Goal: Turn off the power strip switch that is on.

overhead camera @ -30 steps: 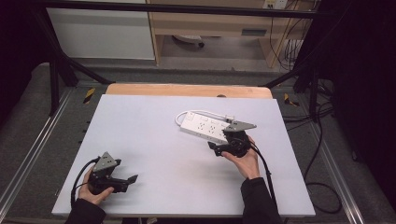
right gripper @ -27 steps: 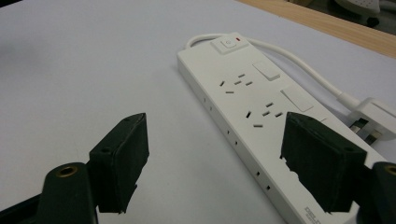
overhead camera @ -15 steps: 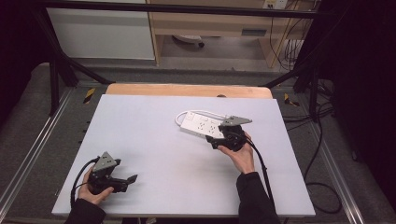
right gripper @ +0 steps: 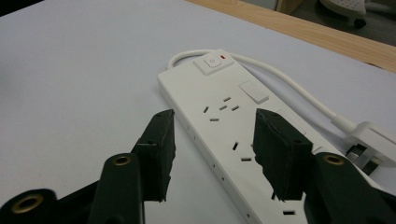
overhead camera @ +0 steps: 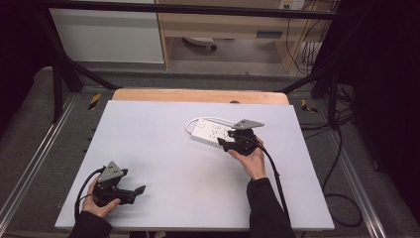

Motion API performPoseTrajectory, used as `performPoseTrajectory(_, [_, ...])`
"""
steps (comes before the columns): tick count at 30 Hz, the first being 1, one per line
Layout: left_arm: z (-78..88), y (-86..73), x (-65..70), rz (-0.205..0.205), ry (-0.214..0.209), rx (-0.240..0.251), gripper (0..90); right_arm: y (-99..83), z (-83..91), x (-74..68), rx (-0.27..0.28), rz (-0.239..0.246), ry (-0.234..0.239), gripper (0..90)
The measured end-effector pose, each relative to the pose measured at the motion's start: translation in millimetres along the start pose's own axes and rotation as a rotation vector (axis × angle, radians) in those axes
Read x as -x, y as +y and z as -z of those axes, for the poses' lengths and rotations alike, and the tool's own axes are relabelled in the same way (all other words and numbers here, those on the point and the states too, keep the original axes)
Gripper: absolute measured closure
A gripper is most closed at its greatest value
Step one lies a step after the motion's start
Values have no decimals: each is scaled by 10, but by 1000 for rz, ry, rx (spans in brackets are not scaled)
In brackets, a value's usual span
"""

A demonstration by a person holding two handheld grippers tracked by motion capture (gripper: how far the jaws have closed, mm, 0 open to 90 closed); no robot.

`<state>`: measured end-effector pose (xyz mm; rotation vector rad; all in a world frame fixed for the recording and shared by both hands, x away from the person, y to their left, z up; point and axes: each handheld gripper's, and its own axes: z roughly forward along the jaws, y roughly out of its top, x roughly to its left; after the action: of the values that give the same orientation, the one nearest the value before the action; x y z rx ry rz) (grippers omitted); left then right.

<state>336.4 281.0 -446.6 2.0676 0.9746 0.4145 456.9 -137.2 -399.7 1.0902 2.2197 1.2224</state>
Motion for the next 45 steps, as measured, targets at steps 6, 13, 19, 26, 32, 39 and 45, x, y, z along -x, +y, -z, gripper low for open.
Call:
performPoseTrajectory(6, [2, 0, -4, 2, -1, 1, 70, 41, -60, 20, -3, -4, 0, 564])
performPoseTrajectory(13, [0, -1, -5, 2, -1, 0, 71, 51, -126, 58, -2, -19, -2, 647])
performPoseTrajectory(19, [-1, -3, -9, 2, -1, 0, 71, 48, -166, 78, -3, -31, 5, 712])
performPoseTrajectory(26, [1, -3, -12, 3, 0, 1, 71, 91, -238, 70, -7, -26, 9, 775])
performPoseTrajectory(32, [6, -3, -13, 4, -1, 3, 72, 127, -286, 75, -10, -27, 4, 821])
performPoseTrajectory(39, [4, -4, -16, 3, 0, 2, 72, 108, -352, 117, -18, -43, 4, 863])
performPoseTrajectory(45, [6, -5, -17, 5, 0, 3, 72, 96, -393, 129, -17, -54, 10, 892])
